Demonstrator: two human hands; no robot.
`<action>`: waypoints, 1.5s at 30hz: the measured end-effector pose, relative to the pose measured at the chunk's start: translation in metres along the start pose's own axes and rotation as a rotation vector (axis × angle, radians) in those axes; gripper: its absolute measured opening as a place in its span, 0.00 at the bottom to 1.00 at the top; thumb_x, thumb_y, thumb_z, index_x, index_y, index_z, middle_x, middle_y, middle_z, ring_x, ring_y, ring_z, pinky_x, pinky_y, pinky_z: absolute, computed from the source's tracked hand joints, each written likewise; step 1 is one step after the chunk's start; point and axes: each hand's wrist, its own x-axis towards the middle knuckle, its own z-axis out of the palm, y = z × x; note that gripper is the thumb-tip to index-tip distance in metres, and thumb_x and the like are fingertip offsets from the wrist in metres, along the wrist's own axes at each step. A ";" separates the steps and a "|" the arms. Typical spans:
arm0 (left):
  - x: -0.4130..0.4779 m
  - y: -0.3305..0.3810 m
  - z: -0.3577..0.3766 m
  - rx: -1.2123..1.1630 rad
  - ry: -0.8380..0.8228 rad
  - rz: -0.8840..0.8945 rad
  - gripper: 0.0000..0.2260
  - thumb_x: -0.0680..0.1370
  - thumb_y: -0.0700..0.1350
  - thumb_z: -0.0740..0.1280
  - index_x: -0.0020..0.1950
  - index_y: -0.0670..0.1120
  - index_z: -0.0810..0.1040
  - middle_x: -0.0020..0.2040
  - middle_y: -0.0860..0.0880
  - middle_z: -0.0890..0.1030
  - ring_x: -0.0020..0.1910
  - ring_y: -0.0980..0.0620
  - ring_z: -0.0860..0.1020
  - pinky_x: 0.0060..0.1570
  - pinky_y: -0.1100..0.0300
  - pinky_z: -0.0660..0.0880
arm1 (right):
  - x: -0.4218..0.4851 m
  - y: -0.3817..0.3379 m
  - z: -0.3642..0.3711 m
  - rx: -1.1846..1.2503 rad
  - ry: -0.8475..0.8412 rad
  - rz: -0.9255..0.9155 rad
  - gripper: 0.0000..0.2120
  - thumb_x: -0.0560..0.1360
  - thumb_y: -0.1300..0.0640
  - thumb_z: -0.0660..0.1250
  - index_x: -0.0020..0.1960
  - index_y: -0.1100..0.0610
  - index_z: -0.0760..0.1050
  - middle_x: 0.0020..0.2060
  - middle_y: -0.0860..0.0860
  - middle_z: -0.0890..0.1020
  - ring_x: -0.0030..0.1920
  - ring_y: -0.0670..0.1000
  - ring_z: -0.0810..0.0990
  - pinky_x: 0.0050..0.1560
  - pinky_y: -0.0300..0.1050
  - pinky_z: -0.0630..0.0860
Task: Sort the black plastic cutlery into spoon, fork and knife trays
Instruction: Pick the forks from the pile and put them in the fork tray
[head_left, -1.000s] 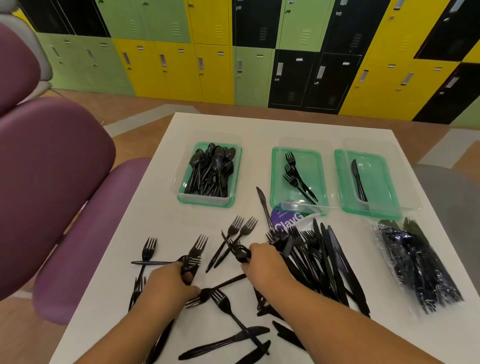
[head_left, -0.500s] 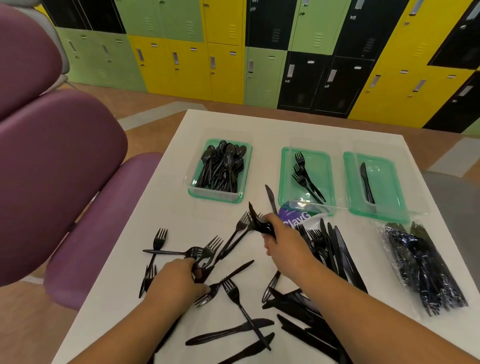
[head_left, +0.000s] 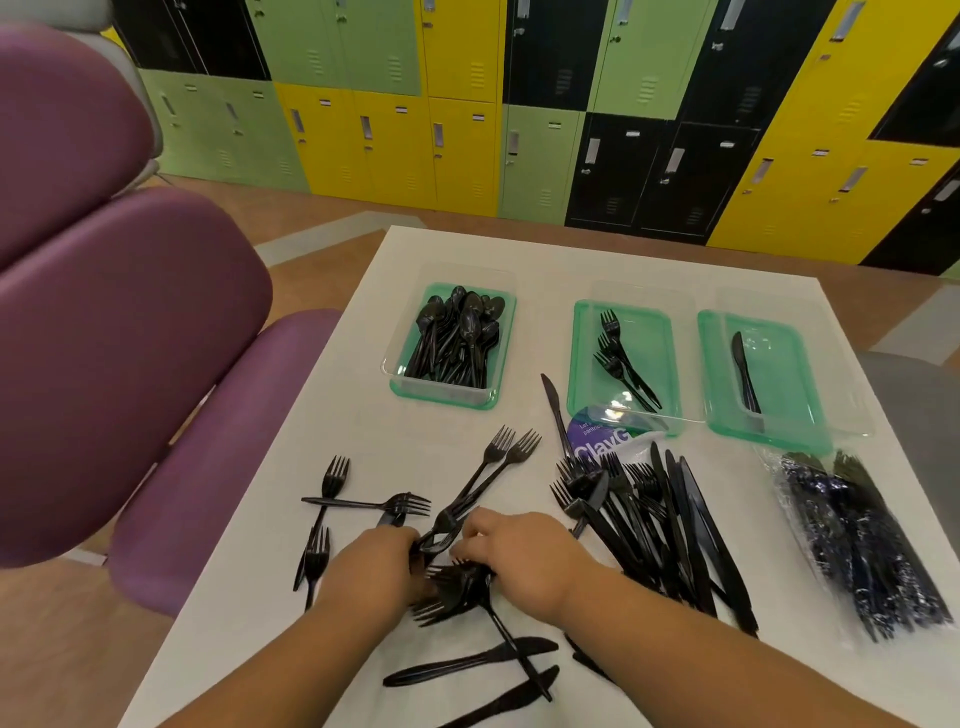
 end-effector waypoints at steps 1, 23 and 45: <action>0.000 0.001 0.000 -0.009 0.013 0.004 0.07 0.71 0.50 0.68 0.48 0.51 0.78 0.45 0.51 0.79 0.43 0.52 0.79 0.45 0.57 0.78 | 0.002 -0.001 0.003 -0.065 -0.002 -0.005 0.22 0.74 0.66 0.62 0.66 0.54 0.73 0.61 0.53 0.72 0.49 0.60 0.78 0.43 0.49 0.70; -0.041 -0.082 -0.016 -0.261 0.156 -0.441 0.15 0.69 0.54 0.75 0.38 0.45 0.75 0.34 0.50 0.77 0.33 0.55 0.74 0.28 0.65 0.64 | -0.016 -0.003 0.022 0.188 -0.129 0.428 0.18 0.73 0.46 0.67 0.56 0.56 0.77 0.51 0.55 0.81 0.52 0.55 0.80 0.46 0.44 0.73; -0.027 -0.067 -0.017 -0.421 0.108 -0.158 0.10 0.76 0.43 0.69 0.55 0.51 0.75 0.48 0.51 0.80 0.43 0.56 0.76 0.41 0.66 0.69 | -0.023 0.018 -0.007 0.565 0.045 0.444 0.11 0.80 0.55 0.60 0.62 0.52 0.69 0.40 0.48 0.77 0.38 0.46 0.74 0.37 0.39 0.70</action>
